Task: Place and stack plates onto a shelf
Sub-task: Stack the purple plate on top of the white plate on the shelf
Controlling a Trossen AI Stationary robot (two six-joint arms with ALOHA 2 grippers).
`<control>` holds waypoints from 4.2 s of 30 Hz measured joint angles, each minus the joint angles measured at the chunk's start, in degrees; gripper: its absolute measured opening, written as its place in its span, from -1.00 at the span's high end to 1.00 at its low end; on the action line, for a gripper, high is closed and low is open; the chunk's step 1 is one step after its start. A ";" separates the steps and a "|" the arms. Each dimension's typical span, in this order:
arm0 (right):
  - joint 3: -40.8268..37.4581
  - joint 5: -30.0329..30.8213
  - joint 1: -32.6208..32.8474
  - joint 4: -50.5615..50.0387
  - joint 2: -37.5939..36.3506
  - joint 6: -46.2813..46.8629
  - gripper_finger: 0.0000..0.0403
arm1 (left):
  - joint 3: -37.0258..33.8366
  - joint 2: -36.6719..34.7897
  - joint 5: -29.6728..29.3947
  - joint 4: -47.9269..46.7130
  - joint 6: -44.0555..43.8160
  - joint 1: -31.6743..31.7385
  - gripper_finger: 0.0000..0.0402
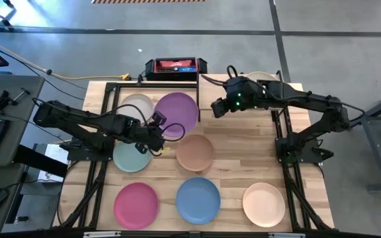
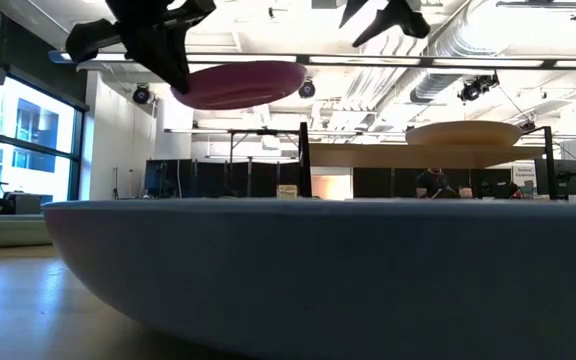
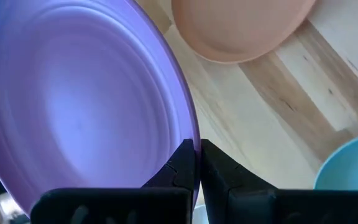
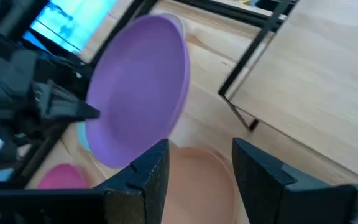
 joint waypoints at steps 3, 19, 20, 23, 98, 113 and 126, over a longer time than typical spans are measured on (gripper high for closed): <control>0.00 -1.04 -0.75 1.95 0.00 0.02 0.24 | 0.00 0.00 -0.04 0.16 1.99 -0.59 1.00; 0.04 -3.18 0.62 2.62 3.99 0.66 0.36 | 0.07 2.23 0.19 10.08 15.52 -2.14 1.00; 0.02 -3.21 0.63 2.35 4.31 0.64 0.36 | 0.07 2.73 0.17 9.77 15.64 -2.14 1.00; 0.02 -3.10 0.50 1.71 4.71 0.68 0.36 | 0.04 4.11 0.07 9.54 15.63 -2.14 1.00; -0.02 0.47 -5.09 -15.15 0.75 9.48 1.00 | 0.04 -0.96 -11.36 7.94 -10.86 -3.25 0.40; -0.02 7.79 -16.53 -31.70 -9.01 16.11 1.00 | 0.00 -3.50 -11.87 3.13 -14.82 -3.25 0.40; 0.04 13.41 -27.04 -36.75 -14.64 12.55 1.00 | 0.00 -3.50 -11.91 3.32 -14.87 -0.66 0.40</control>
